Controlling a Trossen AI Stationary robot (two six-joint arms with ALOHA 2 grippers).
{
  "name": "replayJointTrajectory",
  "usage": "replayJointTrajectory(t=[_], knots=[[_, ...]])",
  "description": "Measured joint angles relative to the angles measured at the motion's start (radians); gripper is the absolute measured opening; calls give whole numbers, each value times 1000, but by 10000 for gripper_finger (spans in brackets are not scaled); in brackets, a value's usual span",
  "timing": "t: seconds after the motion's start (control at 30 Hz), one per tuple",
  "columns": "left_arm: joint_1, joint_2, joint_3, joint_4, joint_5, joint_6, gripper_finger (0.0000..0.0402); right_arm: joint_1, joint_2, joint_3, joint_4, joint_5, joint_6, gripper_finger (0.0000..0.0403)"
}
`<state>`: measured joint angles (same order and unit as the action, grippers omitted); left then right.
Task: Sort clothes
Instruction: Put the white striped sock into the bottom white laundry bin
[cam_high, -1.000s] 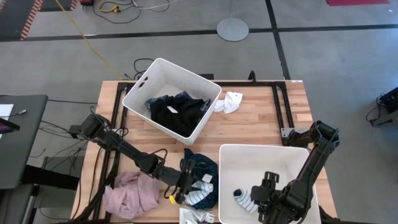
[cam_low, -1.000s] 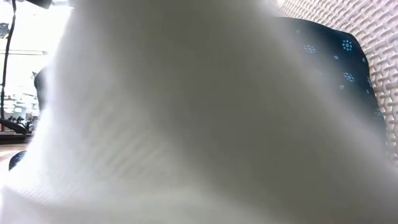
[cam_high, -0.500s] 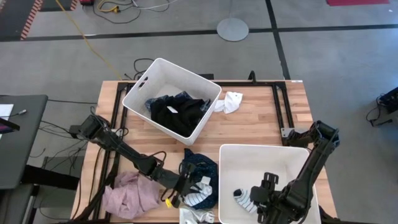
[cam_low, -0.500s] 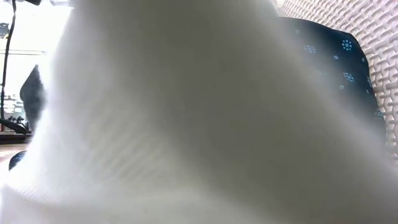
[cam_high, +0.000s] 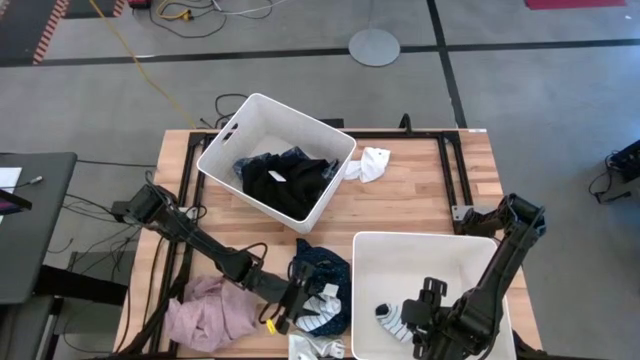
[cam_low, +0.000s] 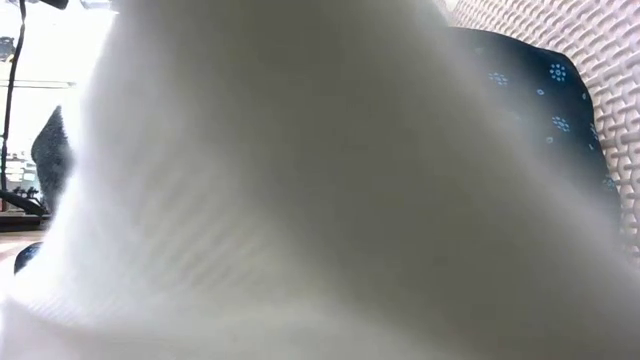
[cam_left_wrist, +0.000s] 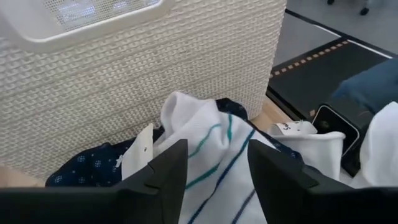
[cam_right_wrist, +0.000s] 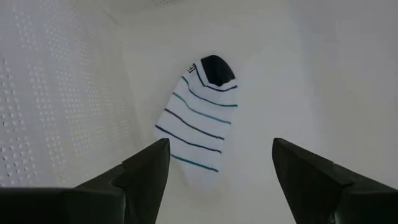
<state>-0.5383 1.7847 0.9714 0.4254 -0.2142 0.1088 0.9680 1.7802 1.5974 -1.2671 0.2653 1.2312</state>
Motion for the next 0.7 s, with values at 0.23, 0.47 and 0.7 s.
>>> replayJointTrajectory(t=[0.23,0.47,0.7], knots=[[14,0,0,14,0,10,107,0,0,0,1,9,0,299],[14,0,0,9,11,26,94,0,0,0,20,10,0,299],[13,9,0,15,22,18,123,0,0,0,23,10,2,299]])
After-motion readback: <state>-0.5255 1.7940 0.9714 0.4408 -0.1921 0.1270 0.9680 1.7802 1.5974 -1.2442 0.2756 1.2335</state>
